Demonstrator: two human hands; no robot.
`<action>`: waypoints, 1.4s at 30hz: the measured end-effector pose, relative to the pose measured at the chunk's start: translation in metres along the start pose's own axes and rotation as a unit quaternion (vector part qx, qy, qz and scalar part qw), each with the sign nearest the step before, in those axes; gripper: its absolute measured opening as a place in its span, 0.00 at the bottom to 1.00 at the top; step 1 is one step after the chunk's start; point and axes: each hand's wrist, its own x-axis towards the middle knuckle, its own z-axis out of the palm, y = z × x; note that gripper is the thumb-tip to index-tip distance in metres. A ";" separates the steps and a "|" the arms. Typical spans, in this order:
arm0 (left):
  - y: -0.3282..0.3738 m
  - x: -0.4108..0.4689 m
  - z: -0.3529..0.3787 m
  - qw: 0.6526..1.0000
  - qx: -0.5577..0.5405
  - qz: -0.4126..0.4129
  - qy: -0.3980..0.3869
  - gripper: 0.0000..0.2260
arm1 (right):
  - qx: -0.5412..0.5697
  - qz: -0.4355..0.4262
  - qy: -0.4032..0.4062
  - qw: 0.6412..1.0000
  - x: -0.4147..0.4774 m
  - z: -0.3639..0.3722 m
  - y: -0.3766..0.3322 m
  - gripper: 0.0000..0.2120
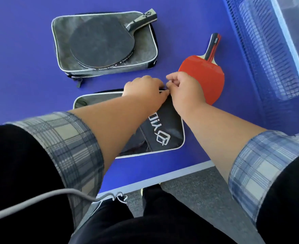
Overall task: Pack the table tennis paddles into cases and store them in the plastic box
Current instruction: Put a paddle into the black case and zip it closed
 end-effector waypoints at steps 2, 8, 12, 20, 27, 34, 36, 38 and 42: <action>-0.004 0.006 0.000 1.000 0.002 0.017 -0.022 0.17 | 0.064 0.055 0.030 0.996 0.000 0.004 0.000 0.14; 0.000 0.011 -0.002 0.999 -0.011 -0.021 -0.021 0.19 | 0.124 0.090 0.080 0.985 -0.021 0.015 -0.008 0.17; -0.003 0.017 -0.008 0.991 -0.114 -0.013 -0.064 0.15 | 0.090 0.078 0.059 0.991 -0.051 0.037 -0.016 0.27; -0.017 0.029 -0.018 0.979 -0.122 0.056 -0.156 0.07 | -0.013 0.023 0.108 0.994 -0.062 0.051 -0.008 0.37; -0.017 0.043 -0.036 0.958 0.033 0.244 -0.150 0.04 | -0.113 -0.023 0.136 0.984 -0.068 0.065 -0.010 0.45; -0.019 0.049 -0.040 0.903 0.159 0.359 -0.175 0.07 | -0.147 -0.024 0.155 0.976 -0.068 0.069 -0.012 0.46; -0.019 0.052 -0.039 0.893 0.179 0.375 -0.175 0.08 | -0.172 -0.030 0.153 0.973 -0.070 0.071 -0.010 0.44; -0.019 0.054 -0.041 0.888 0.204 0.375 -0.169 0.11 | -0.190 -0.029 0.150 0.970 -0.070 0.073 -0.009 0.42; -0.023 0.051 -0.046 0.885 0.238 0.373 -0.144 0.11 | -0.242 -0.012 0.123 0.962 -0.067 0.073 -0.008 0.42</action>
